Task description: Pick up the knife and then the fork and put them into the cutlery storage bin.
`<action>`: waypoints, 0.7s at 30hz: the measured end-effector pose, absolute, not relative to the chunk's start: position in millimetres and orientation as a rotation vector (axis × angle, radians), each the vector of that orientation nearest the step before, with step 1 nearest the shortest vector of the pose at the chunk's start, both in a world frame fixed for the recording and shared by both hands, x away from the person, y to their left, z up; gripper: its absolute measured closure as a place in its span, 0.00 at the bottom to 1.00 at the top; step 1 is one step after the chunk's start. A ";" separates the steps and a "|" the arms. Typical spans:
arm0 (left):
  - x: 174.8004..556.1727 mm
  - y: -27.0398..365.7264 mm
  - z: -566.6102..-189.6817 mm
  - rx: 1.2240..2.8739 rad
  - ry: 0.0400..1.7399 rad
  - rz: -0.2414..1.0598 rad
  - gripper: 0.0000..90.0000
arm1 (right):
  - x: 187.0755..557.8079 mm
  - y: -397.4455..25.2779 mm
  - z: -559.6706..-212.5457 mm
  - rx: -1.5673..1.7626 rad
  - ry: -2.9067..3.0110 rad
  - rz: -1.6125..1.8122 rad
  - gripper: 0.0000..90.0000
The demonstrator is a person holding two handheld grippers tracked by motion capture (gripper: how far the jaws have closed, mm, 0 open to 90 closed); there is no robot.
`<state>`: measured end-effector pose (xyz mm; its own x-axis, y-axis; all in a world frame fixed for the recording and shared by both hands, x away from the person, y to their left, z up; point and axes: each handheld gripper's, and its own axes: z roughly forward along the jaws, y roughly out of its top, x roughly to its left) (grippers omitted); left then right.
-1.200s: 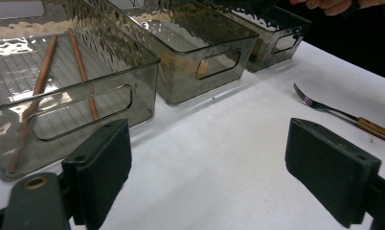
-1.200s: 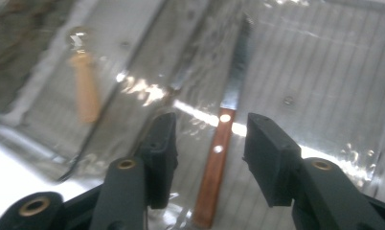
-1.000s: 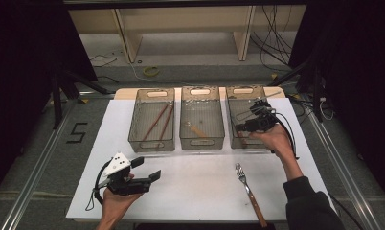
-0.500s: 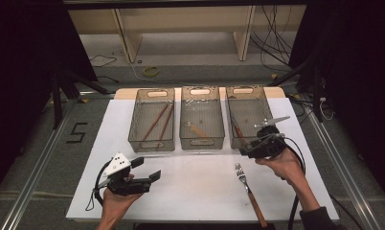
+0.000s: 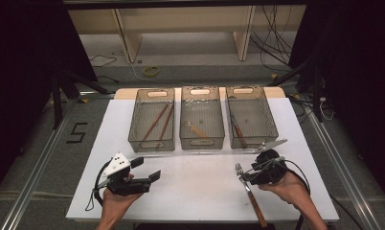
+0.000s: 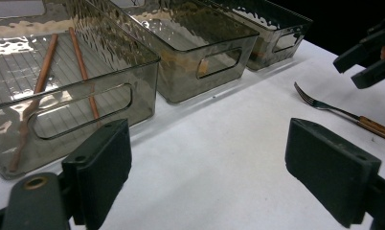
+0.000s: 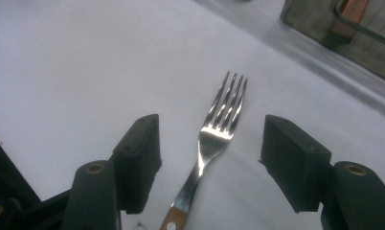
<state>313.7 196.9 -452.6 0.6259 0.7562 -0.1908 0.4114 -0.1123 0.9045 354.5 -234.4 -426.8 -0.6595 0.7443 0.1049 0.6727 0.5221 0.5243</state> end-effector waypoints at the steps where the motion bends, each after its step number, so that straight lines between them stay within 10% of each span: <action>1: 313.7 196.9 -452.6 1.737 0.956 0.387 0.17 | 352.4 -234.3 -427.9 1.219 2.633 0.805 0.44; 21: 313.4 196.6 -452.4 1.739 0.954 0.388 0.17 | 324.0 -239.0 -447.0 1.220 2.712 0.676 0.43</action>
